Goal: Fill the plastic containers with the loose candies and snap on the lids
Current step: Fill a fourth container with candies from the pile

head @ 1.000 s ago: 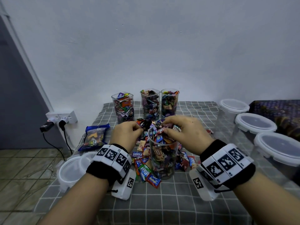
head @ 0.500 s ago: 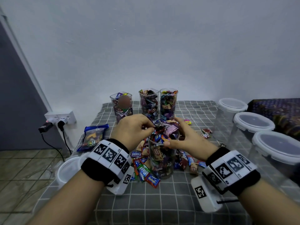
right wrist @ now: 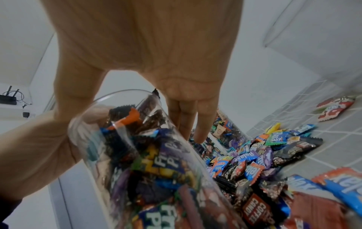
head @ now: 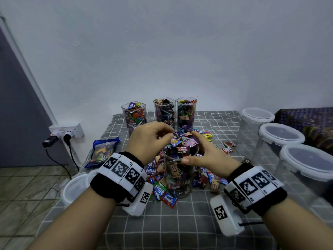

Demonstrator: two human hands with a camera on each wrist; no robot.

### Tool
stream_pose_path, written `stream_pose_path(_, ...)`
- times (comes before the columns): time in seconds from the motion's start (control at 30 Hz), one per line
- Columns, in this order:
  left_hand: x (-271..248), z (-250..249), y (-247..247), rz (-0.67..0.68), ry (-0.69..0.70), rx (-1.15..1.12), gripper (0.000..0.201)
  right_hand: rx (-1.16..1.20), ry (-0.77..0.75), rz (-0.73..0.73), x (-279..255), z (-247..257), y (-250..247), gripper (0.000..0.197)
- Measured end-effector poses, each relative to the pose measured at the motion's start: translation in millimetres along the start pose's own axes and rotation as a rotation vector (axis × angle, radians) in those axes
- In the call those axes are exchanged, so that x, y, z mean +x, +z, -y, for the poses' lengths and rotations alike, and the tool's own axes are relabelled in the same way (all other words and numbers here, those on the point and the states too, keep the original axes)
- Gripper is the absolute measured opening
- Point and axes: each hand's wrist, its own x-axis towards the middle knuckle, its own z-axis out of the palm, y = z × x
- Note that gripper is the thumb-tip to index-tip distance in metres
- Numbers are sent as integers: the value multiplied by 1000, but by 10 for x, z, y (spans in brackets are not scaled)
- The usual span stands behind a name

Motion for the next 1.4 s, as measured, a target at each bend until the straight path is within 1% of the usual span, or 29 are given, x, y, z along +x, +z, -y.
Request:
stream_pose_path(0.07,22,-8,9,63,-35,72,16,-1,-1,-3,19,-36,-9,124)
stream_pose_path(0.13,19,-32,18,130,-28,162,18,-10,-8,-5,15,-39,-13,120)
stream_pose_path(0.2,5,-81,11,165,-6,216,19,23,-11,2,17,-46,2,110)
stream_pose_path(0.27,7,-119,-11,179,-10,205,17,132,-13,7,29,-81,28,96)
stream_pose_path(0.33,19,-145,-25,173,-12,180,16,175,-16,1,44,-106,44,88)
stream_pose_path(0.4,39,-166,-23,157,0,182,17,179,-27,4,43,-102,48,85)
stream_pose_path(0.47,65,-192,-14,173,14,183,18,179,-37,9,38,-92,50,83)
stream_pose_path(0.6,124,-292,30,305,98,181,24,177,-55,8,45,-103,47,79)
stream_pose_path(0.67,143,-355,69,370,120,238,26,172,-68,6,50,-104,47,79)
stream_pose_path(0.77,160,-397,114,407,139,355,21,164,-74,-5,44,-116,52,76)
stream_pose_path(0.9,169,-383,97,456,127,356,18,162,-66,-4,37,-137,43,54)
stream_pose_path(0.93,170,-381,83,460,116,335,18,166,-69,1,35,-135,39,54)
stream_pose_path(1.0,169,-373,46,417,101,274,20,170,-73,9,22,-119,37,55)
stream_pose_path(1.07,182,-342,4,340,83,241,26,175,-72,1,14,-117,40,64)
stream_pose_path(1.13,202,-309,-46,303,65,262,29,178,-72,-14,17,-134,47,70)
stream_pose_path(1.17,208,-299,-77,318,46,279,27,180,-75,-17,17,-134,51,70)
stream_pose_path(1.23,211,-306,-128,413,0,318,23,191,-70,-14,16,-134,51,70)
stream_pose_path(1.3,195,-329,-141,520,-21,364,18,198,-67,-11,11,-127,50,61)
stream_pose_path(1.37,183,-354,-132,550,-23,388,12,195,-67,-7,5,-119,49,53)
stream_pose_path(1.4,183,-367,-131,534,-24,389,10,193,-70,-8,5,-125,50,54)
